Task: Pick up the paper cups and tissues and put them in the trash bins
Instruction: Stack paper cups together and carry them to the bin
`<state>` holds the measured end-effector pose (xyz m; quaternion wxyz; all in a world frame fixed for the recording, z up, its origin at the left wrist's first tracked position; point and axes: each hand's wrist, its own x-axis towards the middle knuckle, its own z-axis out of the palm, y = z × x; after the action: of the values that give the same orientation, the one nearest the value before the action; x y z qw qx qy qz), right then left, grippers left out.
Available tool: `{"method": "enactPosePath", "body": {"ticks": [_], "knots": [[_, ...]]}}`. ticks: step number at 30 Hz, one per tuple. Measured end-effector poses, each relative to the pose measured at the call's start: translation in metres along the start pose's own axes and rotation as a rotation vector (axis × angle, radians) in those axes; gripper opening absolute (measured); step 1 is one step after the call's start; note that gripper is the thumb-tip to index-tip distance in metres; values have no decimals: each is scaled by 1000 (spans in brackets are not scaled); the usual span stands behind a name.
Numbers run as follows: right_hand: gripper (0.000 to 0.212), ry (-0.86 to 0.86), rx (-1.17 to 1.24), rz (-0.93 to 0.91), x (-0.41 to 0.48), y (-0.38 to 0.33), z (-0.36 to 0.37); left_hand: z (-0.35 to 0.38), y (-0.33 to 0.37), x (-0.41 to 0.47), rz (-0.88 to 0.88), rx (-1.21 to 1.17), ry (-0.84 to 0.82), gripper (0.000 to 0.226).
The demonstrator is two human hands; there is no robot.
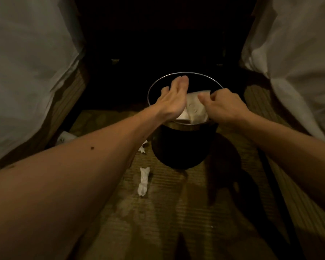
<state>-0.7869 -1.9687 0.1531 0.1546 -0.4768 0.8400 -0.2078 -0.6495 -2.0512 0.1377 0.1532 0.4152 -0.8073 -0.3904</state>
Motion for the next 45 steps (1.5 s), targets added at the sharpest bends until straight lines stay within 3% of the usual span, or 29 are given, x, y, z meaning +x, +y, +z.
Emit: {"method": "enactPosePath", "body": {"ticks": [3,7,9,14,20,27,32,36,39,45], "knots": [[46,-7,79,-64,-7,3,-8,-10,0,-6,40,89,-57,56],[8,103,201,-266,-46,-7,-2,-33,-7,-28,168,179,177,39],[5,96,259,-347,-76,-19,15,-53,-15,-45,232,272,210,36],[12,-119,366,-473,-151,-56,66,-97,-38,-133,254,607,-24,43],[23,-475,394,-679,-232,-87,136,-116,-84,-275,-84,683,-264,64],[16,-929,298,-883,-307,-110,213,-79,-154,-444,-509,143,-256,31],[18,-1082,118,-987,-350,-118,261,-38,-195,-539,-832,-86,-5,27],[29,-1107,76,-914,-374,-127,295,0,-222,-571,-1067,-59,174,60],[38,-1085,14,-840,-384,-134,316,21,-240,-575,-1079,-178,354,62],[48,-1074,-96,-977,-396,-133,333,39,-256,-577,-990,-431,626,41]]}}
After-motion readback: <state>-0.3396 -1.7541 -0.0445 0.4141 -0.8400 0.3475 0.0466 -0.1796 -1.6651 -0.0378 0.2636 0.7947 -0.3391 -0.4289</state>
